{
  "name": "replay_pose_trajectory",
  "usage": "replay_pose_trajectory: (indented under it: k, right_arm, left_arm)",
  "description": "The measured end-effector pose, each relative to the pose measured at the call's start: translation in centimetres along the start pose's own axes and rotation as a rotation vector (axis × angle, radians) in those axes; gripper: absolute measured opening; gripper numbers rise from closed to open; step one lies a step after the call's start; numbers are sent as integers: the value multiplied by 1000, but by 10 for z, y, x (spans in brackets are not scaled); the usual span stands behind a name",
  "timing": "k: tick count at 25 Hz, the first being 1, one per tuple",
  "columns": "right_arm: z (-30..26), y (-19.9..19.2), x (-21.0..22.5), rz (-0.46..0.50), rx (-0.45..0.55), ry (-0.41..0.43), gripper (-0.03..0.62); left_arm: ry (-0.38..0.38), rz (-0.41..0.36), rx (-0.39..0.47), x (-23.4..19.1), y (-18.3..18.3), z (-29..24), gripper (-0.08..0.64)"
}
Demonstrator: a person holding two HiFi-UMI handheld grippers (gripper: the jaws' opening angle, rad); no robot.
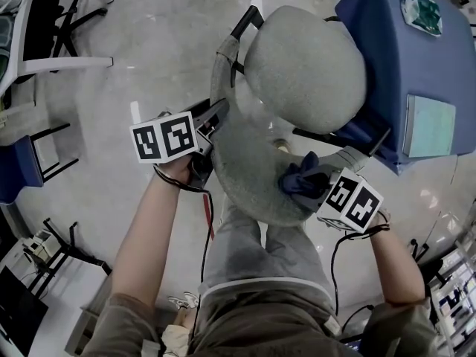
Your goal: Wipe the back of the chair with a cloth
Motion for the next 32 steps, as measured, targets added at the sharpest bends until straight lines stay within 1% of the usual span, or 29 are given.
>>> replay_pose_trajectory:
  k: [2,6,8,10,12,13,15,19,22,24,27,28,30,32]
  right_arm:
    - [7,40,-19,43,109,40,107]
    - [26,107,-39,95,286,24,109]
    - [34,124,-41,104,361,8,110]
    - [37,129,-45,92,429,13,110]
    - [36,126,-53,86,456,4,110]
    - [36,121,-57,83,456,6,110]
    - [35,105,-64,74,439,36,110]
    - [36,61,-74,80,364,75,110]
    - [36,22,-67,48,299,87,110]
    - [35,-9,-51,3,216,45,110]
    - [31,-50,-23,-100,102,-78,110]
    - [29,-59,-17,-135,88,-106,110]
    - [26,-64,-14,-184,87,-126,110]
    - [24,-57,-19,-182,84,-143,110]
  left_arm:
    - [-4,6,5,-1,0,0,187]
    - [-5,7,1,-1,-1,0,187]
    - [-4,5,-2,-1,-1,0,187]
    - [-4,6,-1,0,0,0,187]
    - [-6,10,4,-1,0,0,187]
    - [-7,13,6,-1,0,0,187]
    - [-7,18,7,-2,-1,0,187]
    - [-3,9,-4,-1,0,0,187]
    - [-5,7,-3,-1,0,0,187]
    - [-6,9,1,-2,0,1,187]
    - [-3,9,3,-2,0,0,187]
    - [-2,8,2,-2,0,0,187]
    - [2,12,1,-2,-1,-1,186]
    - [8,14,2,-1,-1,0,183]
Point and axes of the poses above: the fingertips, and each gripper's own axes: z backward along the fingers, x to its right, y out of its top, the point moved 8 cm from there along z, backward along the fingers, and after that the axes turned 12 degrees about -x, right-handed, at the moved point
